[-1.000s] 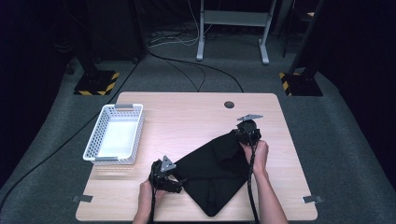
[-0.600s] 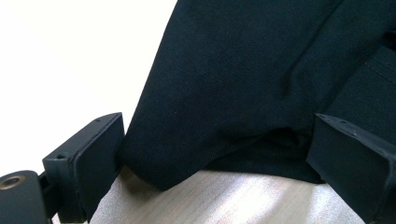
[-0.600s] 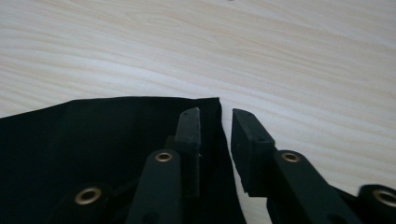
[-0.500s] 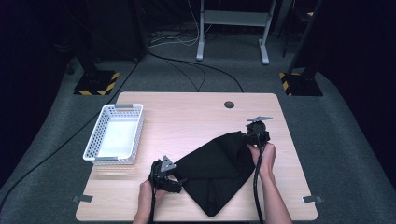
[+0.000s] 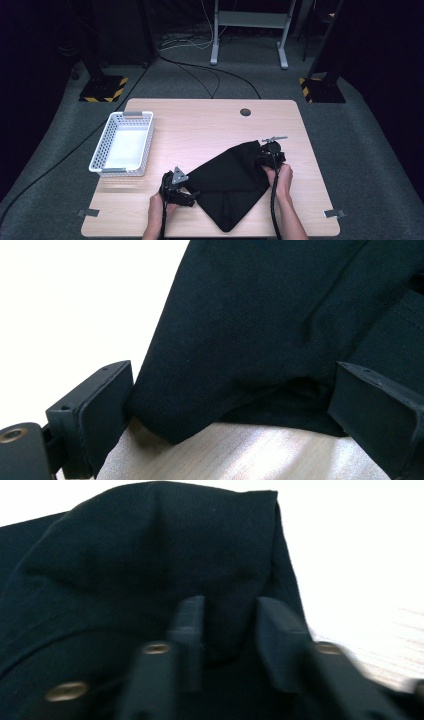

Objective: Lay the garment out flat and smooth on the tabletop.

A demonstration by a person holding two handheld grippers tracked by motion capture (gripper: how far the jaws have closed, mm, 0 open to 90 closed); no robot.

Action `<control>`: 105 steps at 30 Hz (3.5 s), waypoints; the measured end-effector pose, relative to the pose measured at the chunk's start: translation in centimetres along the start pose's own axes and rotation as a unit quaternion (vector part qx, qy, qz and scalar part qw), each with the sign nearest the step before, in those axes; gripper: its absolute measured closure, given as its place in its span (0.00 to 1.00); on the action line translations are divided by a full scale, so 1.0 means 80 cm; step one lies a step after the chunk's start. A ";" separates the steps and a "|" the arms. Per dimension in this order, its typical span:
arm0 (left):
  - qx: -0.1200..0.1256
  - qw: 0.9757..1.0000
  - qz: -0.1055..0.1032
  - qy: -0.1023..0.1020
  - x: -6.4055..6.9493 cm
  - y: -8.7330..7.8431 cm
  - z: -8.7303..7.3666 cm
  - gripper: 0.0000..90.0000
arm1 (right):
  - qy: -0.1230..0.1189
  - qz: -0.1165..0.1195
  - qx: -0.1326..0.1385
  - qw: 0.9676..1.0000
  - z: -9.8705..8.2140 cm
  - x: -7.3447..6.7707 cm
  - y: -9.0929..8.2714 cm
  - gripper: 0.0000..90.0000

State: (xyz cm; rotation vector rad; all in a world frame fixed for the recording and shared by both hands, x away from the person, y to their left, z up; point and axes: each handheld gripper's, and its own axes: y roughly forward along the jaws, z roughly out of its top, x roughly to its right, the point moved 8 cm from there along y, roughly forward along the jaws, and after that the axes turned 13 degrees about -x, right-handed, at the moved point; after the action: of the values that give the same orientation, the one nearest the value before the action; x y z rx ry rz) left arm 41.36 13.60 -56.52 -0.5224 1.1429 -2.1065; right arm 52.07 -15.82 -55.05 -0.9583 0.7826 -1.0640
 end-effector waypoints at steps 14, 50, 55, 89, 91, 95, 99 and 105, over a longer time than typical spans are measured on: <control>0.000 1.000 0.001 0.001 0.000 0.000 0.000 0.06 | -0.001 -0.038 0.036 0.999 0.018 0.022 -0.018 0.97; 0.038 0.999 -0.010 0.018 0.007 -0.012 0.005 0.03 | 0.014 0.052 0.104 0.993 -0.051 0.014 -0.069 0.16; 0.049 0.997 -0.053 0.004 0.012 -0.006 0.032 0.00 | -0.006 0.037 0.101 0.994 -0.076 0.003 -0.057 0.09; -0.005 1.000 -0.006 0.002 -0.006 -0.010 -0.017 0.02 | -0.076 0.028 0.080 0.994 -0.105 -0.059 -0.021 0.05; -0.004 1.000 -0.005 -0.002 -0.011 -0.013 -0.021 0.02 | -0.082 0.032 0.079 0.993 -0.103 -0.065 -0.019 0.05; -0.005 1.000 -0.003 -0.003 -0.017 -0.018 -0.030 0.02 | -0.094 0.039 0.077 0.992 -0.098 -0.075 -0.016 0.04; -0.005 1.000 -0.001 -0.005 -0.024 -0.024 -0.038 0.02 | -0.099 0.041 0.076 0.991 -0.093 -0.086 -0.013 0.04; -0.004 1.000 0.001 -0.012 -0.028 -0.026 -0.042 0.02 | -0.103 0.053 0.078 0.990 -0.093 -0.089 -0.014 0.03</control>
State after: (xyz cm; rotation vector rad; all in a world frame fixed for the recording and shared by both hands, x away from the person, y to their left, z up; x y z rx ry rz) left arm 40.05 17.90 -56.60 -0.5492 1.1390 -2.0888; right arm 42.90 -11.15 -56.45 -0.8663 0.5658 -0.9039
